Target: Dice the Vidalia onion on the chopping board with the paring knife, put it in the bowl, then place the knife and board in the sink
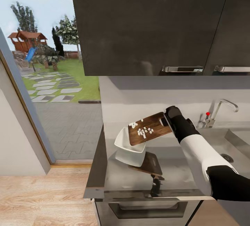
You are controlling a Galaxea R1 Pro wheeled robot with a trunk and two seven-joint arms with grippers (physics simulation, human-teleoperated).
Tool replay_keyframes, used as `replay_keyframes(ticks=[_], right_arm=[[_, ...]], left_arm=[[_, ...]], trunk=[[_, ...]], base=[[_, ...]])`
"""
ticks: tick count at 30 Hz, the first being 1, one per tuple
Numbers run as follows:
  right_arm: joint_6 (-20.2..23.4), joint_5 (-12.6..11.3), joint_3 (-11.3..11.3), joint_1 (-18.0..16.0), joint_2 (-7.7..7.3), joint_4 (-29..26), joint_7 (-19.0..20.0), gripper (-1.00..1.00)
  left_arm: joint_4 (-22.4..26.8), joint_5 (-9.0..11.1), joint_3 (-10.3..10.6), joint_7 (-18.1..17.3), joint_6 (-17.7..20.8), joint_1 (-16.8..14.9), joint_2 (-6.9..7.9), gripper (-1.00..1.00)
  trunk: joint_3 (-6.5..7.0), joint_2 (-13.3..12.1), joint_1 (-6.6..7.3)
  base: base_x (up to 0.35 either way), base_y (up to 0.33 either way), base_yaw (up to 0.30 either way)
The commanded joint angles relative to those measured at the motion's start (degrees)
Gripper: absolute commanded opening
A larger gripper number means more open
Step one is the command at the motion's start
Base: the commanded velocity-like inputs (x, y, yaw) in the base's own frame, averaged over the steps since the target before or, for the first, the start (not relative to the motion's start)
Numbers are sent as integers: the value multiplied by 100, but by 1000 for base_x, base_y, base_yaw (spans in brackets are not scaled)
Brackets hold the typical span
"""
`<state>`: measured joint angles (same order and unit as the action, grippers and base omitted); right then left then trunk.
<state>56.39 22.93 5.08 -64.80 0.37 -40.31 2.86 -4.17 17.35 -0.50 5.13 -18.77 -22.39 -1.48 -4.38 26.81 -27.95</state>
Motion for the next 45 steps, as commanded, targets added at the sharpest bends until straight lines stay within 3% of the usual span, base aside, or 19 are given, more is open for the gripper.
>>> replay_keyframes(ticks=[1, 5, 13, 35, 45], right_arm=[[27, 58, 10, -6, 21, -3, 31, -100], [29, 134, 10, -8, 90, -6, 28, -100], [30, 538, 10, -120, 260, -8, 30, -100], [30, 659, 10, -129, 253, -12, 23, -100], [30, 1009, 10, -128, 253, -12, 30, -100]], left_arm=[[-23, 8, -3, 7, -39, -11, -2, 100], [-23, 10, -3, 7, -39, -11, -2, 100], [-23, 10, -3, 7, -39, -11, -2, 100], [-23, 7, -3, 6, -39, -11, -10, 100], [-23, 8, -3, 6, -39, -11, -10, 100]], trunk=[[-12, 12, -3], [-12, 12, -3], [-12, 12, -3], [-12, 12, -3], [-12, 12, -3]], base=[[0, 0, 0], [0, 0, 0], [0, 0, 0], [0, 0, 0], [0, 0, 0]])
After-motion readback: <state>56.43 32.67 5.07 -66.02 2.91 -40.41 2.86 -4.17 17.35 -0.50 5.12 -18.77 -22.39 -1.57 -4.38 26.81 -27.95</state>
